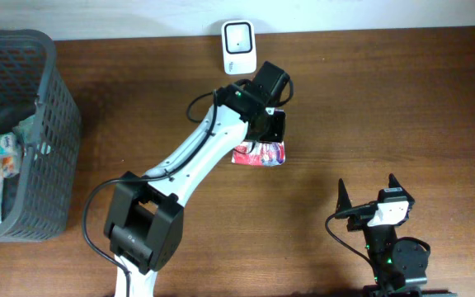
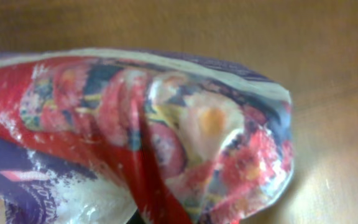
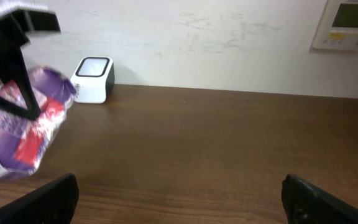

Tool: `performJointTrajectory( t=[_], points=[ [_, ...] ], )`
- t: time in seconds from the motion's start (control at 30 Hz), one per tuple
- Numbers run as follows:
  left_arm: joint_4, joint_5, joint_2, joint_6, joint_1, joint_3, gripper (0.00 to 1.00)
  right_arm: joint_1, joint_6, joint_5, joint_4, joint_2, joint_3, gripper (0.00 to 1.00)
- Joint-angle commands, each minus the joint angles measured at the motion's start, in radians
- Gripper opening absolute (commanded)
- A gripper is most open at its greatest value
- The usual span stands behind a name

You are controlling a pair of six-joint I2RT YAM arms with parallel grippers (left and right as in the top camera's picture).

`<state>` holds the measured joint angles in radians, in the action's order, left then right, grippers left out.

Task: Scan the item barcode
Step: 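Place the pink-purple package on the table in front of the scanner, then move the left gripper back into the basket toward the green toilet tissue pack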

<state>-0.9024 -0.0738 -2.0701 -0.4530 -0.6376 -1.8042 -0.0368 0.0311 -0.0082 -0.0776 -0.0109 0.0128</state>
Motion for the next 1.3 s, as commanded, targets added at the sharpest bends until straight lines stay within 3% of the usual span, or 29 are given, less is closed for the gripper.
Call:
performJointTrajectory(
  t=[0.0, 0.03, 0.07, 0.13, 0.37, 0.53, 0.87, 1.17, 1.2, 1.27],
  points=[
    [0.059, 0.063, 0.015, -0.072, 0.004, 0.046, 0.28, 0.005, 0.002, 0.009, -0.004, 0.006, -0.007, 0.99],
    [0.057, 0.063, 0.015, -0.075, 0.003, 0.048, 0.4, 0.005, 0.002, 0.009, -0.004, 0.006, -0.007, 0.99],
    [0.056, 0.063, 0.015, -0.074, 0.003, 0.048, 0.61, 0.005, 0.002, 0.009, -0.004, 0.006, -0.007, 0.99],
    [0.05, 0.062, 0.016, -0.074, 0.003, 0.048, 0.73, 0.005, 0.002, 0.009, -0.004, 0.006, -0.007, 0.99],
    [0.046, 0.052, 0.114, -0.068, 0.027, 0.047, 0.76, 0.005, 0.002, 0.009, -0.004, 0.006, -0.007, 0.99],
    [0.026, 0.052, 0.288, 0.033, 0.103, 0.047, 0.76, 0.005, 0.002, 0.009, -0.004, 0.006, -0.007, 0.99],
    [-0.031, 0.117, 0.633, 0.162, 0.421, 0.047, 0.82, 0.005, 0.002, 0.009, -0.004, 0.006, -0.007, 0.99],
    [-0.014, 0.12, 0.695, 0.171, 0.647, 0.047, 0.82, 0.005, 0.002, 0.009, -0.004, 0.006, -0.007, 0.99],
    [0.009, 0.123, 0.694, 0.171, 0.669, 0.047, 0.92, 0.005, 0.002, 0.009, -0.004, 0.006, -0.007, 0.99],
    [0.045, 0.124, 0.696, 0.171, 0.712, 0.047, 0.93, 0.005, 0.002, 0.009, -0.004, 0.006, -0.007, 0.99]
  ],
)
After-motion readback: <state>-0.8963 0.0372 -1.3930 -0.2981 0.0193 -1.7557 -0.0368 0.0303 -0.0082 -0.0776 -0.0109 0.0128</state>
